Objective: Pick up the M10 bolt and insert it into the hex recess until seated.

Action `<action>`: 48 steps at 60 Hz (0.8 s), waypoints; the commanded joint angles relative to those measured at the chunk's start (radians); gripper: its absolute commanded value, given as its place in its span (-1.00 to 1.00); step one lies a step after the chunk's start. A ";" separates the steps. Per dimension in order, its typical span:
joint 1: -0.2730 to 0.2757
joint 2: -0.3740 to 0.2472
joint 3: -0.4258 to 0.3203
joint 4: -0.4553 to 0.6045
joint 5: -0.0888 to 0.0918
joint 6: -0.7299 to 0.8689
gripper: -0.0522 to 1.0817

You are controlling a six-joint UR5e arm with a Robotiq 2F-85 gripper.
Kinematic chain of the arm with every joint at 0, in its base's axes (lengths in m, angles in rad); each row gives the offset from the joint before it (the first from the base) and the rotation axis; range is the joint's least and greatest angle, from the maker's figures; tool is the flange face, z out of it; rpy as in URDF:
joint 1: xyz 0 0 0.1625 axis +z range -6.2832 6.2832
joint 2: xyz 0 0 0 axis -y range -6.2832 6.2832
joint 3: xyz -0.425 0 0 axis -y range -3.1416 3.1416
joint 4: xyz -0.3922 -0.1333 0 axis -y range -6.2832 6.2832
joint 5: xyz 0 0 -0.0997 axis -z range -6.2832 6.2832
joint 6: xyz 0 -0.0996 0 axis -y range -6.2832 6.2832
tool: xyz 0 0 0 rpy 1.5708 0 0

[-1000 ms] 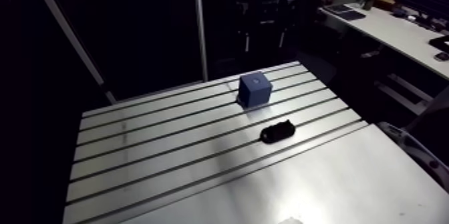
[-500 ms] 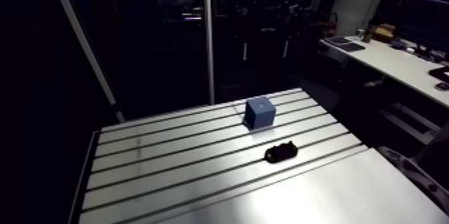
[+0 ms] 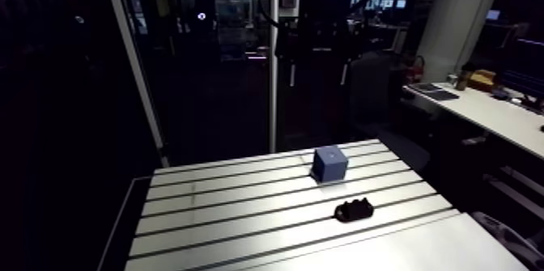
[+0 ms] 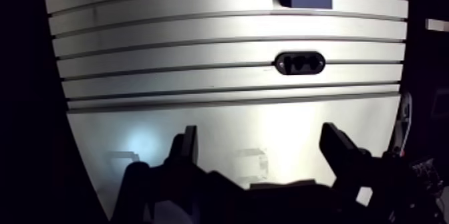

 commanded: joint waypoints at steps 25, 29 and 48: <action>0.063 -0.091 0.030 0.019 0.015 -0.023 -0.90; 0.063 -0.088 0.035 0.018 0.015 -0.023 -0.90; 0.080 -0.082 0.040 0.005 -0.021 -0.032 -0.90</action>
